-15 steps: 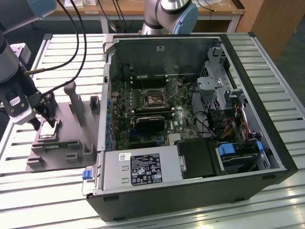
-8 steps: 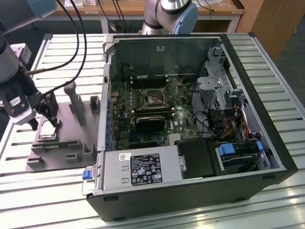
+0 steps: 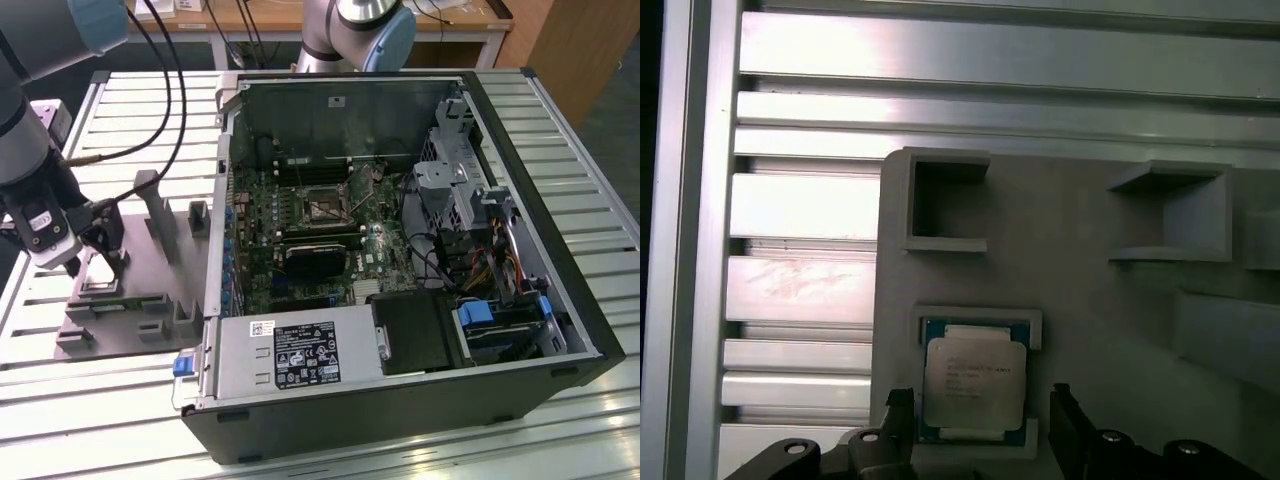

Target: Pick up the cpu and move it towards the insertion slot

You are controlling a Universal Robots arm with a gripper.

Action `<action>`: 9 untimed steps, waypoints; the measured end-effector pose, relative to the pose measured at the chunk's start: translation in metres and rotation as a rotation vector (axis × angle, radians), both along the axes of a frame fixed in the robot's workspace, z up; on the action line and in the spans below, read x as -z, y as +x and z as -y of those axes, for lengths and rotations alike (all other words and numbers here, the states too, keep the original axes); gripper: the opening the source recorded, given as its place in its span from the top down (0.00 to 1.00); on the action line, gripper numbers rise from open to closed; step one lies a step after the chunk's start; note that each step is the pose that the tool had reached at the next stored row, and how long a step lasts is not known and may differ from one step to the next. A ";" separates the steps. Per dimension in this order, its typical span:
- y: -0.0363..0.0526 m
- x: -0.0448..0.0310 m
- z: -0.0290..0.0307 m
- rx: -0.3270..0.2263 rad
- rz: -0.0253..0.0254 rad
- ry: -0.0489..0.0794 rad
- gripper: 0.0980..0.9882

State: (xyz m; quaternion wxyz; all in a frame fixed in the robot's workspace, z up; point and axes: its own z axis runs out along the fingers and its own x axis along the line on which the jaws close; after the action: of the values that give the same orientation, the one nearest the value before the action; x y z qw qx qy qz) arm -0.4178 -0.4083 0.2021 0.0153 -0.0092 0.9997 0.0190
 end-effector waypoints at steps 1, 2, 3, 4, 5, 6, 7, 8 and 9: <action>0.0010 0.0013 0.0000 0.000 -0.0064 0.000 0.38; 0.0020 0.0026 -0.0001 0.000 -0.0125 0.000 0.38; 0.0028 0.0041 -0.0002 0.000 -0.0182 0.000 0.38; 0.0033 0.0054 -0.0002 0.000 -0.0238 0.000 0.38; 0.0039 0.0066 -0.0003 0.000 -0.0285 0.000 0.38; 0.0043 0.0076 -0.0004 0.000 -0.0307 0.000 0.38; 0.0044 0.0078 -0.0004 0.000 -0.0309 0.000 0.38; 0.0044 0.0078 -0.0004 0.000 -0.0310 0.000 0.38; 0.0045 0.0078 -0.0003 0.000 -0.0311 0.000 0.38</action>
State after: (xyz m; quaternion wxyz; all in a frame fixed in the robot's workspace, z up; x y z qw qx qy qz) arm -0.4133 -0.4079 0.1944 -0.0002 -0.0088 0.9998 0.0191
